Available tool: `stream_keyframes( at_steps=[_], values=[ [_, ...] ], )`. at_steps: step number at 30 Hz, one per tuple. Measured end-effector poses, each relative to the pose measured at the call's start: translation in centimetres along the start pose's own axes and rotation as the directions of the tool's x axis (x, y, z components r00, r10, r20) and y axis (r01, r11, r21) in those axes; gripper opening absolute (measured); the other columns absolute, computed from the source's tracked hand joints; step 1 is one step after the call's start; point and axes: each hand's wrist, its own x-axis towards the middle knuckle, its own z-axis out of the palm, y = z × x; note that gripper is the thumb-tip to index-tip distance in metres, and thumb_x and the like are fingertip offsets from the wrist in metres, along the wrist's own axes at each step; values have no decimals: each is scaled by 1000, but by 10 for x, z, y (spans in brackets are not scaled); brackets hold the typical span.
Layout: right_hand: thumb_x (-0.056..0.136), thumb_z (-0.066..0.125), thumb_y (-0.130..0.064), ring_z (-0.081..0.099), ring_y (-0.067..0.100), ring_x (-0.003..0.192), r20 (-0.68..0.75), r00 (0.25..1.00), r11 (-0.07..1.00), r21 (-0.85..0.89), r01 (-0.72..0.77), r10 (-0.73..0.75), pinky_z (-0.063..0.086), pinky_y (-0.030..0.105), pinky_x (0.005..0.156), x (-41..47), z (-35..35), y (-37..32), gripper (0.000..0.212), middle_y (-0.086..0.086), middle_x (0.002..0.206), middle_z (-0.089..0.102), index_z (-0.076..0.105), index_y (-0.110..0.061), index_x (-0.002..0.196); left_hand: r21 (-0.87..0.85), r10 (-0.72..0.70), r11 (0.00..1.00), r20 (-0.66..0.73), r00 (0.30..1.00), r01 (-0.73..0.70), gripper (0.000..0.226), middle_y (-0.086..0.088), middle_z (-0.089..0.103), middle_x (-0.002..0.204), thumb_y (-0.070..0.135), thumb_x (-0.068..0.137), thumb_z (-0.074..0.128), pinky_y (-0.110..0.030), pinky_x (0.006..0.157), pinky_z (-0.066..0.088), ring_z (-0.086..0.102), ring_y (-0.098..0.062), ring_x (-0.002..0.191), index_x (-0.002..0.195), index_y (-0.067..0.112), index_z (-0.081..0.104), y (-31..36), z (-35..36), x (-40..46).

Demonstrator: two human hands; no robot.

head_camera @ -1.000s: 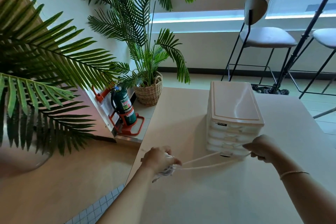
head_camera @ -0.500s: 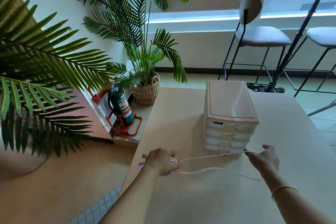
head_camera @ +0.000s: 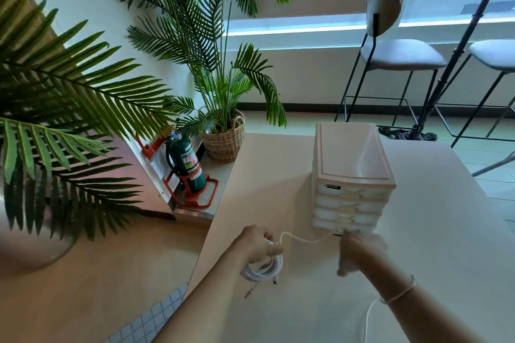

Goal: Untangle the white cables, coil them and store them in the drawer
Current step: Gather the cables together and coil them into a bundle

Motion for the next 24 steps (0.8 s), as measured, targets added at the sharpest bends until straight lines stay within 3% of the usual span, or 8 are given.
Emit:
stream_keyframes(
  at_steps=[4,6,9,11,13,16,19,24],
  values=[
    [81,66,-18,45,27,124,-273,912,951,-31,309,-305,43,34,94,-14,-22,-33,71,9,138,38,28,-19,141,-128,41,991,81,996,-30,26,2,54,59,30,70,78,-23,55,35,44,-12,57,55,21,58,16,6,-1],
    [87,56,-15,36,26,133,-180,831,846,-18,532,-527,37,36,102,-13,-22,-38,67,4,150,27,25,-27,145,-170,58,985,96,994,-41,29,4,51,53,33,69,79,-23,50,30,41,-12,52,53,20,59,20,6,-4],
    [92,49,-14,54,16,115,-108,739,728,131,673,-665,41,24,87,-6,-16,-34,35,-2,122,60,57,-28,122,-228,88,972,119,989,-59,30,11,44,44,39,68,80,-22,44,24,33,-9,44,57,21,59,22,0,-13],
    [91,53,-15,60,-1,75,-151,729,679,279,679,-667,37,15,62,-5,-16,-27,23,-13,73,65,65,-31,79,-285,79,958,125,989,-40,34,11,37,40,43,69,79,-20,41,21,27,-8,37,60,19,56,21,-4,-17],
    [90,59,-19,50,-8,48,-179,758,616,482,623,-627,33,8,50,-4,-16,-23,23,-15,48,54,65,-27,69,-340,58,940,125,990,-12,40,8,34,37,49,78,69,-18,39,21,25,-8,32,60,17,52,21,-6,-19],
    [87,63,-22,51,2,51,-185,805,544,651,530,-564,46,15,53,-2,-14,-21,14,-12,51,55,74,-14,93,-467,25,883,142,990,45,44,0,34,43,42,93,47,-21,41,19,24,-11,34,59,14,52,25,-4,-21],
    [85,65,-24,49,6,55,-275,819,545,634,549,-504,41,17,55,-2,-15,-23,12,-11,59,55,75,-18,89,-407,27,913,102,994,17,31,-1,36,48,27,91,51,-22,42,20,27,-11,37,63,15,52,31,-3,-21],
    [86,62,-22,49,-6,60,-427,802,566,568,598,-418,37,4,53,-3,-17,-27,14,-21,63,55,75,-18,89,-272,40,962,36,999,-28,26,-1,39,55,30,89,53,-20,42,26,32,-13,44,66,19,56,35,-2,-21]
  ],
)
